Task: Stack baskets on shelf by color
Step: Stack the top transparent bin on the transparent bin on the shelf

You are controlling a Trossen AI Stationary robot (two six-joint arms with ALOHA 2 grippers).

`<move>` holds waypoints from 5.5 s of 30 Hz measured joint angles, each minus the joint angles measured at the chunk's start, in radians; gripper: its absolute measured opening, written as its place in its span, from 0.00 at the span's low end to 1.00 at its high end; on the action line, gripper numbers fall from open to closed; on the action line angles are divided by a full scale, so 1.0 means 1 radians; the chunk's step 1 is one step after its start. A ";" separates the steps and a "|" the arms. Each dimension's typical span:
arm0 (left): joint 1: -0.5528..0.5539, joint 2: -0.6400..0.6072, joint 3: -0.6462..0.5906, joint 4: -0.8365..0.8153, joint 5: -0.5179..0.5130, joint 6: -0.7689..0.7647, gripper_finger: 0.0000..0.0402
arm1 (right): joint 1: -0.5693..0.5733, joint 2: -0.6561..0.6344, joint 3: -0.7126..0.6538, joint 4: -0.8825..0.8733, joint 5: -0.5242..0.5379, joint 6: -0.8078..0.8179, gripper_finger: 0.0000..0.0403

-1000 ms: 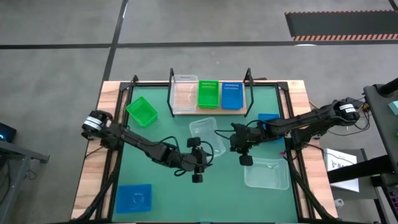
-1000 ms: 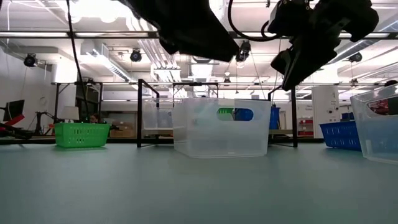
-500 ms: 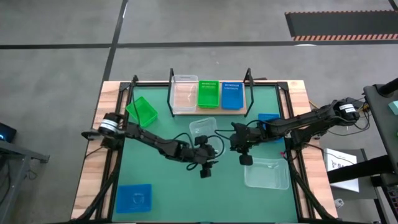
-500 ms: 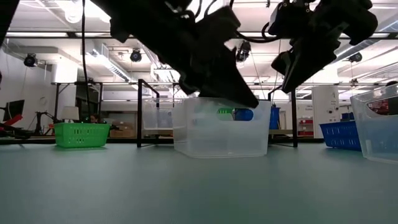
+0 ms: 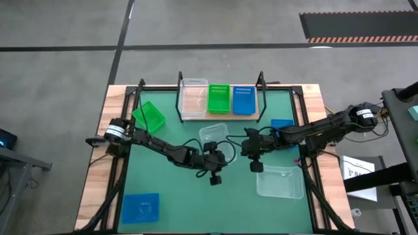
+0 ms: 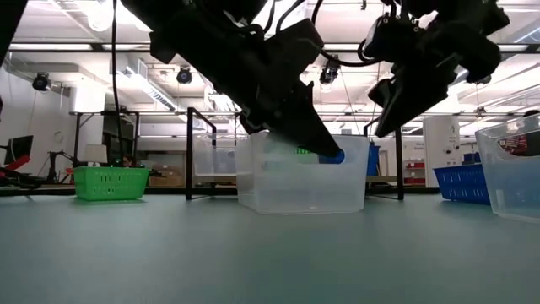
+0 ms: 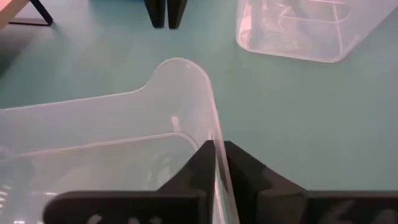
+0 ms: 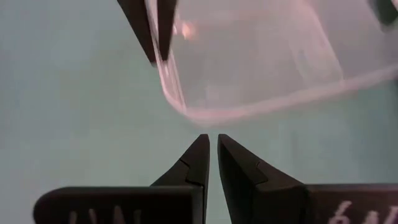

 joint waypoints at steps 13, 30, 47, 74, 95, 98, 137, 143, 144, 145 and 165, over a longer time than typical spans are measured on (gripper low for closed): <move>-0.049 -0.199 0.009 -0.198 0.002 0.198 0.00 | 0.002 -0.058 -0.177 0.424 -0.026 -0.165 0.06; 0.128 -0.679 -0.003 -0.421 -0.048 0.657 0.00 | 0.048 -0.271 -0.194 0.373 -0.035 -0.219 0.06; 0.589 -0.636 -0.018 -0.496 0.307 0.789 0.00 | 0.048 -0.246 -0.246 0.379 -0.034 -0.185 0.06; 0.634 -0.543 -0.021 -0.532 0.257 0.812 0.00 | 0.048 -0.246 -0.258 0.408 -0.034 -0.178 0.06; 0.639 -0.542 -0.021 -0.552 0.256 0.810 0.00 | 0.050 -0.246 -0.258 0.406 -0.034 -0.140 0.06; 0.639 -0.542 -0.021 -0.554 0.256 0.810 0.00 | 0.050 -0.246 -0.258 0.406 -0.034 -0.140 0.06; 0.592 -0.569 -0.056 -0.466 0.214 0.758 0.07 | 0.057 -0.246 -0.258 0.400 -0.034 -0.095 0.06; 0.575 -0.576 -0.076 -0.435 0.176 0.732 0.01 | 0.057 -0.246 -0.258 0.400 -0.034 -0.096 0.06; 0.571 -0.582 -0.075 -0.437 0.174 0.735 0.01 | 0.057 -0.246 -0.258 0.401 -0.034 -0.096 0.06; 0.570 -0.589 -0.070 -0.439 0.175 0.736 0.01 | 0.057 -0.246 -0.258 0.400 -0.034 -0.096 0.06; 0.563 -0.595 -0.185 -0.278 0.101 0.820 0.01 | 0.057 -0.246 -0.258 0.400 -0.034 -0.106 0.06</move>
